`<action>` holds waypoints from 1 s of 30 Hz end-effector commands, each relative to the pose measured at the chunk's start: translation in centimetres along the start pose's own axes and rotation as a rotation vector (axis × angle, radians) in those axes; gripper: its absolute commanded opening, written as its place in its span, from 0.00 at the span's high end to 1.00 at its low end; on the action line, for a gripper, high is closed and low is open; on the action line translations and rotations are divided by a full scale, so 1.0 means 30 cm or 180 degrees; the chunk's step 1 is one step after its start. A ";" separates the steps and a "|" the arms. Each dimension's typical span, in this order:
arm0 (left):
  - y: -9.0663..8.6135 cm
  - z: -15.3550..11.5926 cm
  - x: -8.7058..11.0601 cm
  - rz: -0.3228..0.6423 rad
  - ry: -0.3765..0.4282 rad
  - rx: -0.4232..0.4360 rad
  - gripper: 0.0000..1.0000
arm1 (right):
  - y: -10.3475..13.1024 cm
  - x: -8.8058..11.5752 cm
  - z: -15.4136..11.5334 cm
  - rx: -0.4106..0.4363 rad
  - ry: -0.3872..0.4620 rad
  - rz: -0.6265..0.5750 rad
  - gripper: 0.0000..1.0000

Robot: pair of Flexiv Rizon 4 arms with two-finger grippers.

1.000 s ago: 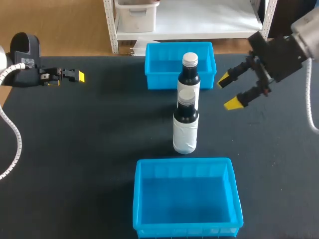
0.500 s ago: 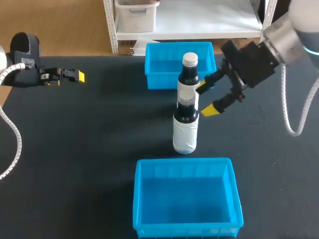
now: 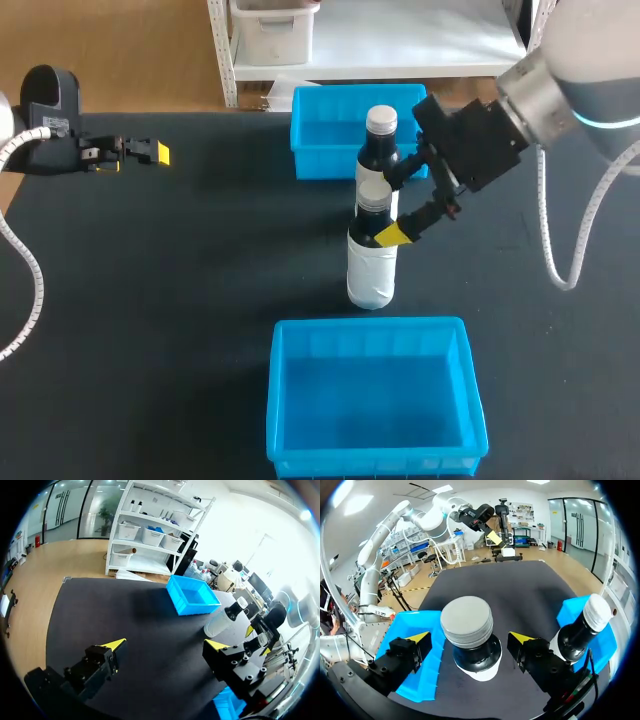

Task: Pick up the bottle, and place it in the far bin if it is heavy, or in the near bin if it is light.

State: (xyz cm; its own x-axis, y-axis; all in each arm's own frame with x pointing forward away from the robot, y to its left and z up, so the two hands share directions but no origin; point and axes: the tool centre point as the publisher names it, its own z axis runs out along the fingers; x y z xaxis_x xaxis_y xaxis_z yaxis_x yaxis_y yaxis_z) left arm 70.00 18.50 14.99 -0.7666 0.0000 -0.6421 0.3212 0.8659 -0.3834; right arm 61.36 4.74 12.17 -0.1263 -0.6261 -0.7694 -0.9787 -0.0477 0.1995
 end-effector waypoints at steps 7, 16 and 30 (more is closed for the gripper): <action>0.000 0.000 0.000 0.0000 0.0000 0.0000 0.00 | -0.011 0.009 0.042 0.0040 -0.0049 0.0058 0.00; 0.000 0.000 0.000 0.0000 0.0000 0.0000 0.00 | -0.015 0.004 0.049 0.0111 -0.0115 0.0081 0.00; 0.000 0.000 0.000 0.0000 0.0000 0.0000 0.00 | -0.022 -0.010 0.039 0.0159 -0.0207 0.0054 0.08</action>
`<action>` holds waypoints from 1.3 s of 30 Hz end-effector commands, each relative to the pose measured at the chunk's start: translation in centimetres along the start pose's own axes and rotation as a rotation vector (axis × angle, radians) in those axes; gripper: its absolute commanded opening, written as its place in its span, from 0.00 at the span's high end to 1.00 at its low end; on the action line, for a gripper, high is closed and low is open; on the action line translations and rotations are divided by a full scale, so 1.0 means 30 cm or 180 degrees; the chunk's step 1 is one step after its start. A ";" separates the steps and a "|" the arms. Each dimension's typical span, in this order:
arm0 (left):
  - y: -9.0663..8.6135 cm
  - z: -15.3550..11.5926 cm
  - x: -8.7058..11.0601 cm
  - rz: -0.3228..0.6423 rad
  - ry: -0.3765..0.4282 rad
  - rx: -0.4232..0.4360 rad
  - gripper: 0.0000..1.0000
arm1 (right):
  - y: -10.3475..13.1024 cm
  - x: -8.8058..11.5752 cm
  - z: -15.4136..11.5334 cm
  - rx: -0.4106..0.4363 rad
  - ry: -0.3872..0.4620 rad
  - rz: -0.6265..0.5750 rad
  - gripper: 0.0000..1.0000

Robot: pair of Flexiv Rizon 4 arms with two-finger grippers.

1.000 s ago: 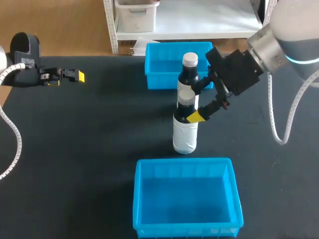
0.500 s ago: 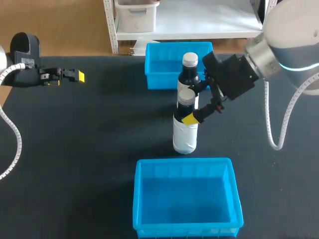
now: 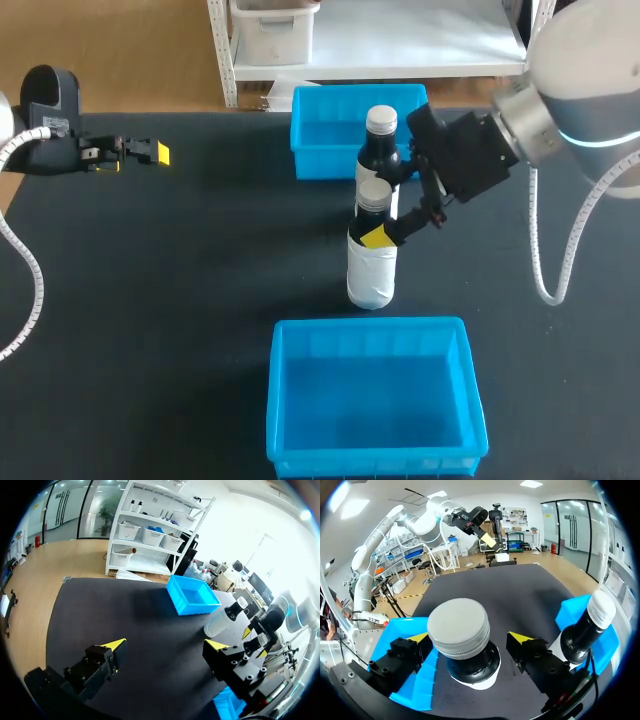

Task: Pick up the bottle, and place it in the far bin if it is heavy, or in the near bin if it is light.

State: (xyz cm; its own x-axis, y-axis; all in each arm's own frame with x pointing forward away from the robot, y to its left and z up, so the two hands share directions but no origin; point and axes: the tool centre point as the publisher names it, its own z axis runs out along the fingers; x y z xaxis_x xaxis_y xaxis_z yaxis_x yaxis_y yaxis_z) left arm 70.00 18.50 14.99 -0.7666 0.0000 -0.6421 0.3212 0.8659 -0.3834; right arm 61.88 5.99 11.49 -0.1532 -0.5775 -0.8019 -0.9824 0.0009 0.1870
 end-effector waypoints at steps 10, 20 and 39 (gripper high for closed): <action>0.000 0.000 0.000 0.0000 0.0000 0.0000 0.00 | -0.001 -0.007 -0.005 0.0015 -0.0049 -0.0018 0.34; 0.000 0.000 0.000 0.0000 0.0000 0.0000 0.00 | 0.004 -0.009 0.007 -0.0006 -0.0059 -0.0018 0.49; 0.000 0.000 0.000 0.0000 0.0000 0.0000 0.00 | 0.034 -0.026 -0.077 0.0044 -0.0123 -0.0024 0.72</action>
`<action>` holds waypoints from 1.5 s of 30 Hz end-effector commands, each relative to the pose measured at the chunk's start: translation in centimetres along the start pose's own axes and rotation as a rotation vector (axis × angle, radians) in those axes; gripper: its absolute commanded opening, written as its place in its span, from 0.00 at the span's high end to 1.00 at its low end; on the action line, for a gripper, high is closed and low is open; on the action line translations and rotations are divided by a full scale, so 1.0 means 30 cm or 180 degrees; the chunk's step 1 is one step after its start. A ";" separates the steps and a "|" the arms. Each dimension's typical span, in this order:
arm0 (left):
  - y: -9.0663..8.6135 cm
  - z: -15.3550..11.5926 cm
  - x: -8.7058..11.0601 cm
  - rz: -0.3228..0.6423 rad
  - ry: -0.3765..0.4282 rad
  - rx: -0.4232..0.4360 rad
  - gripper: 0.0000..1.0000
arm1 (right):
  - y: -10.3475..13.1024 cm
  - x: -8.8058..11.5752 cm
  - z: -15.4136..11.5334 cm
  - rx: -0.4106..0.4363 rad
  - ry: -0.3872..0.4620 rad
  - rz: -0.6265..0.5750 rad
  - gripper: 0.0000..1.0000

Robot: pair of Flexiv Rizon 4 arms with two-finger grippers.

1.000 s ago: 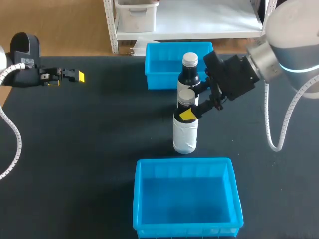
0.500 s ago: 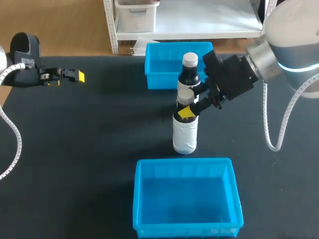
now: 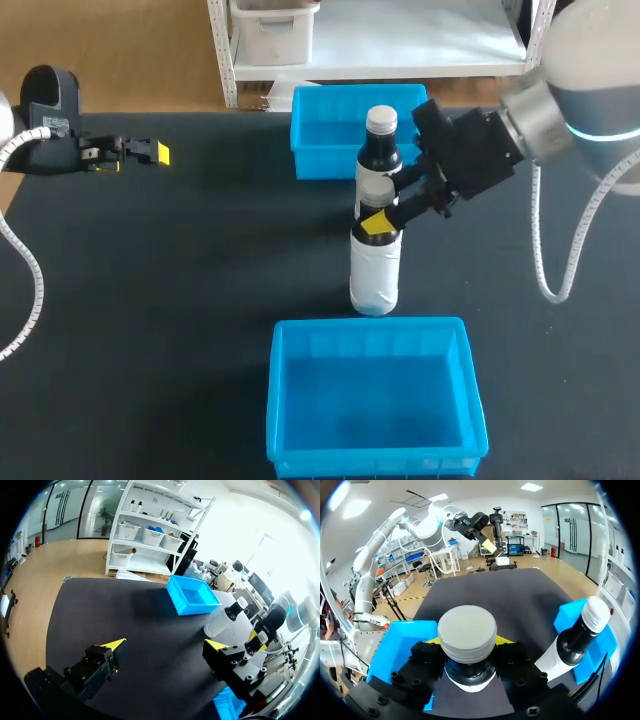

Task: Pick up the bottle, and place it in the far bin if it is heavy, or in the near bin if it is light.

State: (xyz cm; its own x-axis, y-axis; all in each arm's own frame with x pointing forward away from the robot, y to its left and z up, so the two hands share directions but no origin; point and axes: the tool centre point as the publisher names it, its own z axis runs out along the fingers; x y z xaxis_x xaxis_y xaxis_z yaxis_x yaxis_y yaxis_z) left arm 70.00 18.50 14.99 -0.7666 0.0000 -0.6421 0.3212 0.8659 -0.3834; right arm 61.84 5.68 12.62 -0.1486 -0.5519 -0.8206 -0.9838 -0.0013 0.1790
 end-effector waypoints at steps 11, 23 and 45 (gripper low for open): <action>0.000 0.000 0.000 0.0000 0.0000 0.0000 0.00 | 0.024 0.012 -0.159 0.0215 -0.0007 0.0071 0.75; 0.000 0.000 0.000 0.0000 0.0000 0.0000 0.00 | 0.008 0.054 -0.260 0.0394 -0.0041 0.0176 0.76; 0.000 0.000 0.000 0.0000 0.0000 0.0000 0.00 | -0.004 0.094 -0.438 0.0648 -0.0028 0.0272 0.80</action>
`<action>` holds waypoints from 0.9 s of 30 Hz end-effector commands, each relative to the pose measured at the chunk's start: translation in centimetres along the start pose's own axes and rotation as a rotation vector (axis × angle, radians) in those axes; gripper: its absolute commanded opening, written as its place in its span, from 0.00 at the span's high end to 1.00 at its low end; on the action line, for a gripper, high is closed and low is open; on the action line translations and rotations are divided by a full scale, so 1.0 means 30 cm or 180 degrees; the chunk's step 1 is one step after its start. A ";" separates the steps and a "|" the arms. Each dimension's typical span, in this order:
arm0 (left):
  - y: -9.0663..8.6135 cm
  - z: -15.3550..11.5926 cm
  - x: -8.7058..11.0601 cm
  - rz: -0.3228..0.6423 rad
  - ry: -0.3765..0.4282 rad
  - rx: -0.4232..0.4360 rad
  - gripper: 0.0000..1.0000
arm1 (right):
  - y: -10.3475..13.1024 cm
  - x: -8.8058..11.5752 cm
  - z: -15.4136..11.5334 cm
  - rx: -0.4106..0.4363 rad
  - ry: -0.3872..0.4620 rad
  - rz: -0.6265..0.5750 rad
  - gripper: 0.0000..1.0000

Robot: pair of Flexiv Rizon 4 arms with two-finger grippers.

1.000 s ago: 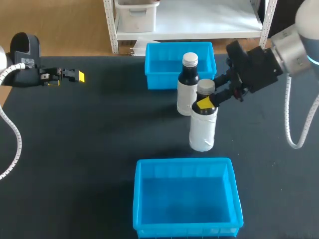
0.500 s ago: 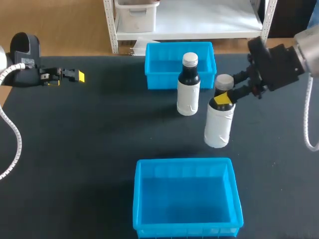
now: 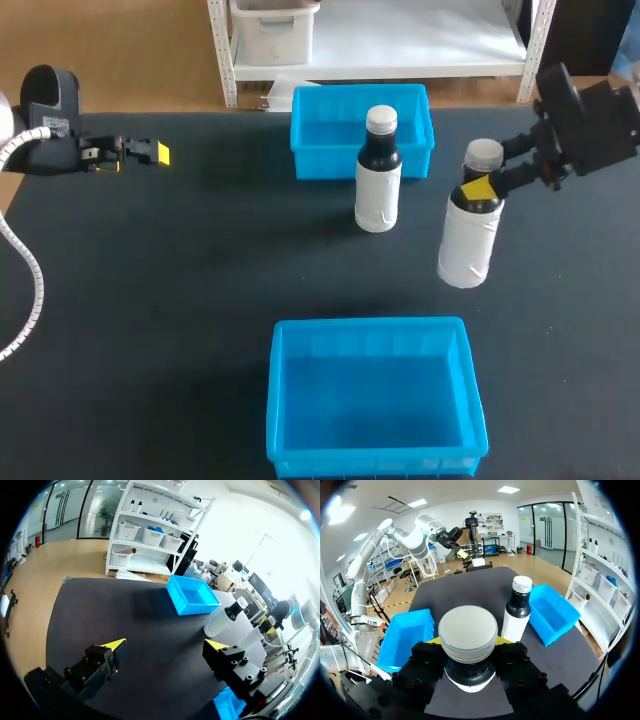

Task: Pick up the bottle, and place it in the far bin if it is heavy, or in the near bin if it is light.

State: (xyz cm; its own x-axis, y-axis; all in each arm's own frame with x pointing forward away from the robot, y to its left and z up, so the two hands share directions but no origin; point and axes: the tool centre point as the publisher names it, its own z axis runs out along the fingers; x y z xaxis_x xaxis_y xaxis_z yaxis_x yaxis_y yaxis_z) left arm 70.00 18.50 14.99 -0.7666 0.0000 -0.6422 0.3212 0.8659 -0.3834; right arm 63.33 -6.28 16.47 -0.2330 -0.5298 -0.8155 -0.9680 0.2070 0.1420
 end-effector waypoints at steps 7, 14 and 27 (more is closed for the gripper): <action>0.000 0.000 0.000 0.0000 0.0000 0.0000 0.00 | 0.008 -0.015 -0.070 0.0040 0.0049 -0.0012 0.81; 0.000 0.000 0.000 0.0000 0.0000 0.0000 0.00 | 0.017 -0.028 -0.099 0.0021 0.0051 -0.0028 0.84; 0.000 0.000 0.000 0.0000 0.0000 0.0000 0.00 | 0.044 -0.039 -0.180 -0.0437 0.0045 -0.0254 0.85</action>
State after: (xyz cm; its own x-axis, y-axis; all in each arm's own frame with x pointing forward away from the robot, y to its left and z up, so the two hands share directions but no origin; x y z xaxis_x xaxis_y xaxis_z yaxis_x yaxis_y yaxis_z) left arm 70.00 18.50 14.99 -0.7666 0.0000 -0.6421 0.3212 0.8659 -0.3834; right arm 61.39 -9.15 20.12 -0.1609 -0.5617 -0.8115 -0.9869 0.0841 0.1375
